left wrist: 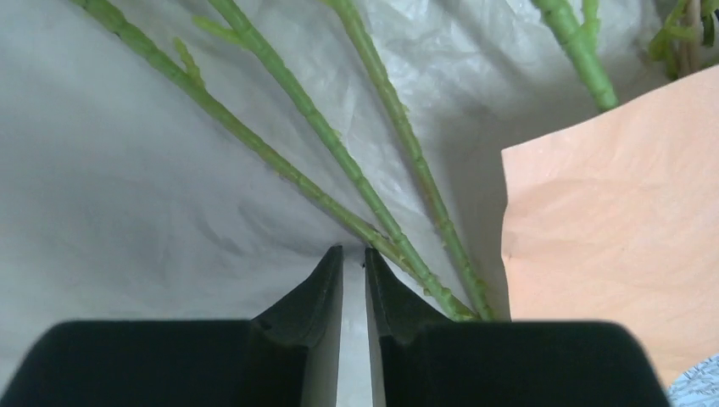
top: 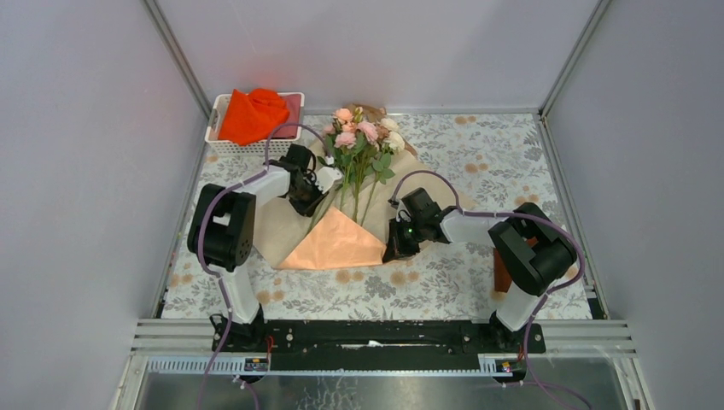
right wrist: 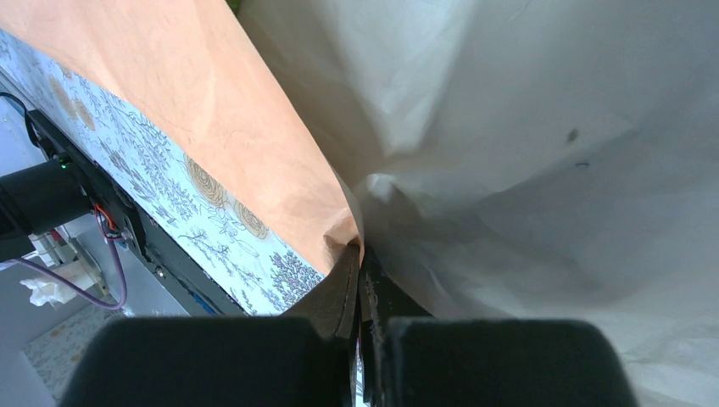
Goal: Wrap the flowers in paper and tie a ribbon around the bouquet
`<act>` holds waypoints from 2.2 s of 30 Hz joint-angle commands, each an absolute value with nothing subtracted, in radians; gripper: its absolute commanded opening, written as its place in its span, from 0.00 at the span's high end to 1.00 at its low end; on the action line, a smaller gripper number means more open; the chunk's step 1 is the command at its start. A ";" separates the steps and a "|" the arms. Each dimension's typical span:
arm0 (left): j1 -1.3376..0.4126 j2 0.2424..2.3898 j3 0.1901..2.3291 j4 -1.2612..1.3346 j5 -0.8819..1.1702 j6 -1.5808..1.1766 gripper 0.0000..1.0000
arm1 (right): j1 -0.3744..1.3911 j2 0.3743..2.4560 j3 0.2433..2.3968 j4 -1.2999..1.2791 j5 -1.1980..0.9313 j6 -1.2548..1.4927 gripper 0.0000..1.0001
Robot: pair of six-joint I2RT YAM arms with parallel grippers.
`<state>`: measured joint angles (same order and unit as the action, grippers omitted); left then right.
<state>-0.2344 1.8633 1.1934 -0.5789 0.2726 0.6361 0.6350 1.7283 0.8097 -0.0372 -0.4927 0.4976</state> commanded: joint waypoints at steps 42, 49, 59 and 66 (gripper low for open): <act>-0.157 1.547 1.139 -0.619 0.675 0.498 0.33 | 0.628 1.679 0.750 -0.154 -0.340 0.467 1.00; -0.242 1.548 0.975 -0.590 0.665 0.515 0.08 | 0.627 1.667 0.754 -0.169 -0.339 0.463 1.00; -0.290 1.658 0.992 -0.563 0.610 0.508 0.09 | 0.619 1.615 0.746 -0.224 -0.313 0.446 1.00; -0.345 1.648 0.981 -0.615 0.685 0.546 0.52 | 0.600 1.597 0.736 -0.242 -0.312 0.438 1.00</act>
<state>-0.3187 1.6604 0.9775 -0.5987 0.6312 0.5137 0.6151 1.6123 0.7544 -0.1665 -0.3782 0.4679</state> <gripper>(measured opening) 0.612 0.018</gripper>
